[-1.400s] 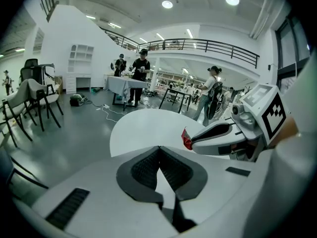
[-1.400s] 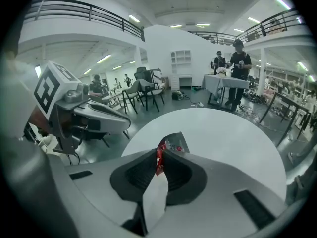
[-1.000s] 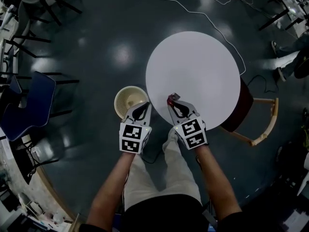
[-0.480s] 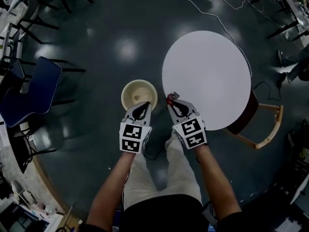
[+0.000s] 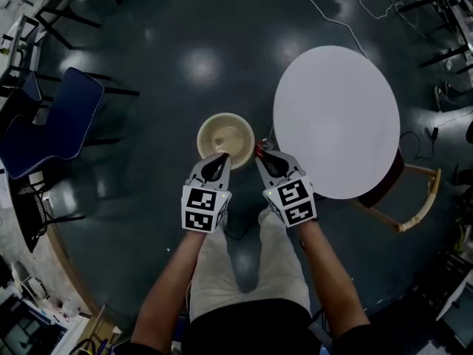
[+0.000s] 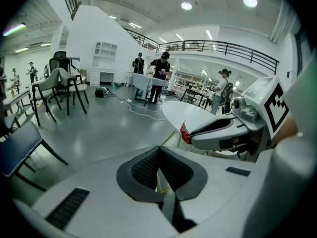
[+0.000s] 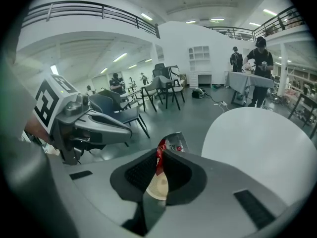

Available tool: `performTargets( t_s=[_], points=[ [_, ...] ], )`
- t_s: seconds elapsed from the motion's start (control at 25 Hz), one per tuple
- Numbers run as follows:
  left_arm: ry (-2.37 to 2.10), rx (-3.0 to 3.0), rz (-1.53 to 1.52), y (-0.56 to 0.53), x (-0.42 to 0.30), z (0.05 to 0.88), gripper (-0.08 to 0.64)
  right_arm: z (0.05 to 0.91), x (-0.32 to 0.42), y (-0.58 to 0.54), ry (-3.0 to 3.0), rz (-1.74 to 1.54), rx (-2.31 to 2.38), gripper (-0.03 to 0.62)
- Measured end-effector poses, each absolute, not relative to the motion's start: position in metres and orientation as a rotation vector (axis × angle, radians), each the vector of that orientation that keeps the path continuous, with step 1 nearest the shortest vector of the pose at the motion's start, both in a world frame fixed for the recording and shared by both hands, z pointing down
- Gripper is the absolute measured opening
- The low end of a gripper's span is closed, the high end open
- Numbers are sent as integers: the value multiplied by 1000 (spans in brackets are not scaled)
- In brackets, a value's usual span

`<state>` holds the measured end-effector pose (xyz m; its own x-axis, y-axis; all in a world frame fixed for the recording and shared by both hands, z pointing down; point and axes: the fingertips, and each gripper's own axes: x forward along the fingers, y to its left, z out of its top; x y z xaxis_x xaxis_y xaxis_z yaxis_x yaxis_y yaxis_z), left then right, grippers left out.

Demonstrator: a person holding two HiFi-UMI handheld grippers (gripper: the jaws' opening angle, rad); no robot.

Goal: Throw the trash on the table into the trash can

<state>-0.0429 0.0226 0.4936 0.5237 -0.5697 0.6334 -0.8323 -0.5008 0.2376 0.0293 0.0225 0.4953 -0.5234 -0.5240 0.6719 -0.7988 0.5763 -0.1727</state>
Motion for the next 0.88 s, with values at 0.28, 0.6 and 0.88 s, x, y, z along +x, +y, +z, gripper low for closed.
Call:
performTargets(
  t_s=[0.28,0.6,0.88],
  points=[
    [-1158,2216,652,25,-80,512,15,514,-8,21,-2247,648,1028,54],
    [-1164,2180,655,31,-111,541,15,547,-37,23,-2234,680,1005,54],
    [-1152,2158,670,30,-123,579,15,582,-55,16,-2220,684,967,54]
  ],
)
